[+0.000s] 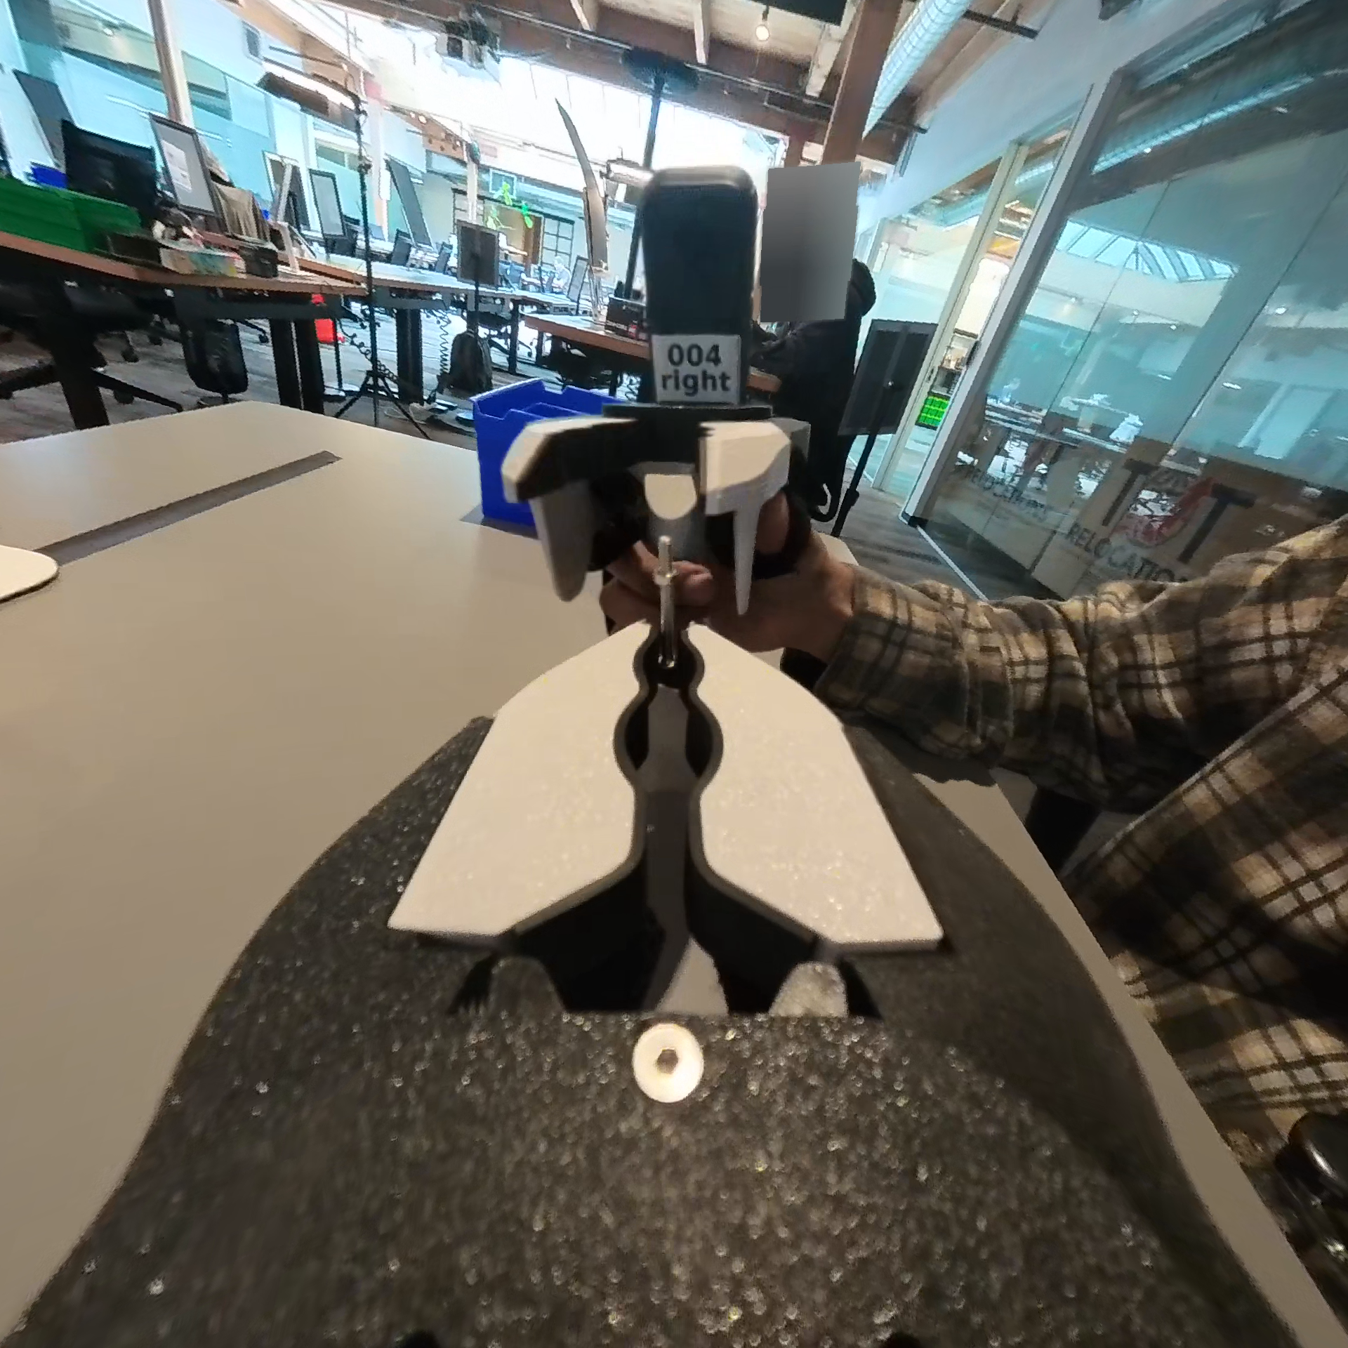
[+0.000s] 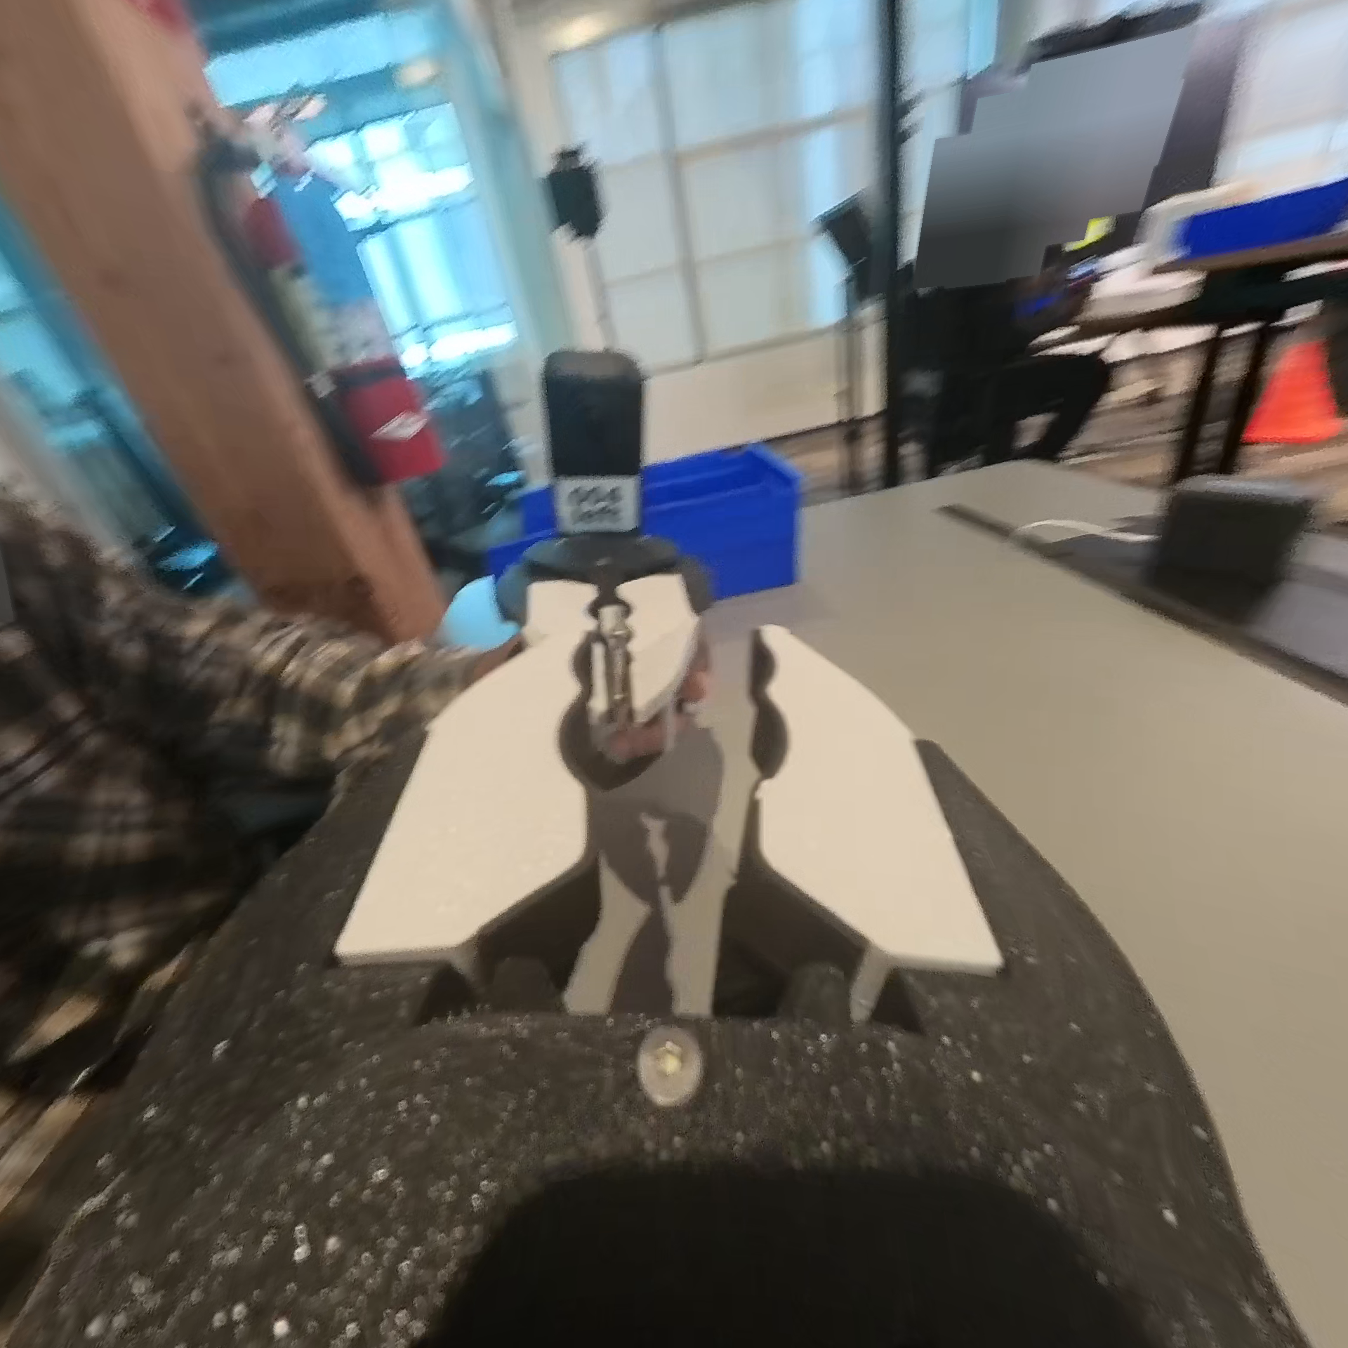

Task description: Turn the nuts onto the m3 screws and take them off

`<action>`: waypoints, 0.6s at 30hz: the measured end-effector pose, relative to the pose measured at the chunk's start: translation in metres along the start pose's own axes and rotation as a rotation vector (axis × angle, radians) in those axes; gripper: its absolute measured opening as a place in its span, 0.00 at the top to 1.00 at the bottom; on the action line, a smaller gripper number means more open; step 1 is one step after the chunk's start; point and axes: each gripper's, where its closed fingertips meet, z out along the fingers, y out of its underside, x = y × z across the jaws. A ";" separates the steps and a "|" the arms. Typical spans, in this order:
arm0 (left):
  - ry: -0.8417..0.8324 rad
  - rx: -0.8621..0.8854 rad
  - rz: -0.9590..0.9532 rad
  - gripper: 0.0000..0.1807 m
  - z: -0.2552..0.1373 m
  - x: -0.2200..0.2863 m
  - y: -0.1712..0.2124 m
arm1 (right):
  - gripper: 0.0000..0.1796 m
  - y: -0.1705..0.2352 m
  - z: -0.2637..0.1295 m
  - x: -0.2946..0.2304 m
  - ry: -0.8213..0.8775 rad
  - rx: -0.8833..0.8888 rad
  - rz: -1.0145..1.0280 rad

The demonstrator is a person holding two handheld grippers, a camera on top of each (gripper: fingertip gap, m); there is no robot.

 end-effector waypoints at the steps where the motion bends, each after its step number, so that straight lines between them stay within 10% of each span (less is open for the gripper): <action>1: -0.004 0.001 0.002 0.98 0.000 0.000 0.000 | 0.74 -0.002 -0.001 0.003 0.024 0.018 0.003; 6: 0.007 -0.002 0.005 0.98 0.004 0.004 0.002 | 0.61 0.001 0.015 0.001 0.059 0.010 -0.008; 18: 0.029 0.029 0.032 0.98 0.003 0.011 -0.007 | 0.64 -0.012 0.005 0.002 0.084 0.045 -0.043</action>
